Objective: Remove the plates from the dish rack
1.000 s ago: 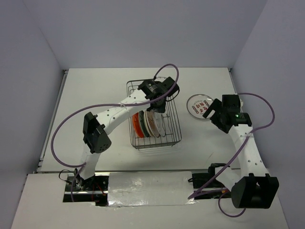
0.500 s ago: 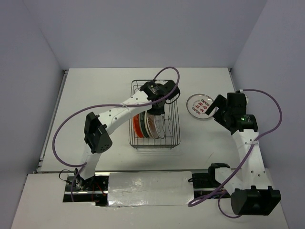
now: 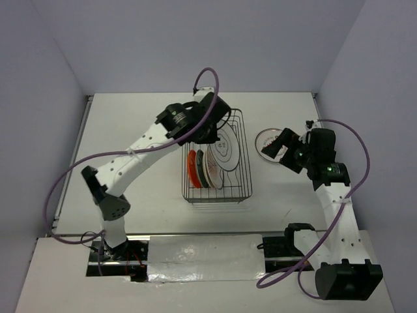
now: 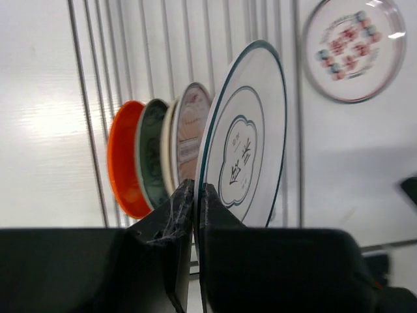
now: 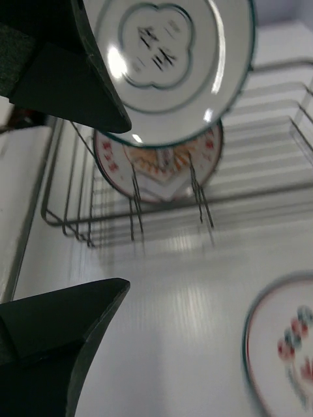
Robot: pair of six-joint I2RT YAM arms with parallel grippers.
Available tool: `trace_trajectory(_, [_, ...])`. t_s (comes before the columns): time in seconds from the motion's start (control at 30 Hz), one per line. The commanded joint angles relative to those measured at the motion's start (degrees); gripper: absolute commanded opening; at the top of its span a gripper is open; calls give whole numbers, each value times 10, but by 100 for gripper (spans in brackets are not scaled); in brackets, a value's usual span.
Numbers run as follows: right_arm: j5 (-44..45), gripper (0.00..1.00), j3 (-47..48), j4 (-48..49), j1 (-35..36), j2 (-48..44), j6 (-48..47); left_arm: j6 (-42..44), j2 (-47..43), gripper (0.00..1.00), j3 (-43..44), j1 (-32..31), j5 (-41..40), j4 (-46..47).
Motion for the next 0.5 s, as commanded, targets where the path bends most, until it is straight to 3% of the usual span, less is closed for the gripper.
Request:
trace_trajectory(0.0, [-229, 100, -31, 143, 4, -26, 10, 4, -130, 0, -103, 1, 37, 168])
trace_trajectory(0.03, [-284, 100, -45, 195, 3, -28, 22, 5, -189, 0, -144, 3, 66, 263])
trace_trajectory(0.1, [-314, 100, -52, 229, 2, -34, 49, 1, -265, 0, -251, 11, 94, 351])
trace_trajectory(0.23, [-365, 100, -63, 297, 1, -32, 80, -20, -349, 0, -383, 42, 180, 542])
trace_trajectory(0.33, [-394, 99, -85, 384, 0, -34, 135, -43, -386, 0, -464, 73, 250, 601])
trace_trajectory(0.47, [-429, 97, -111, 501, 0, -35, 238, -45, -395, 0, -479, 87, 265, 602])
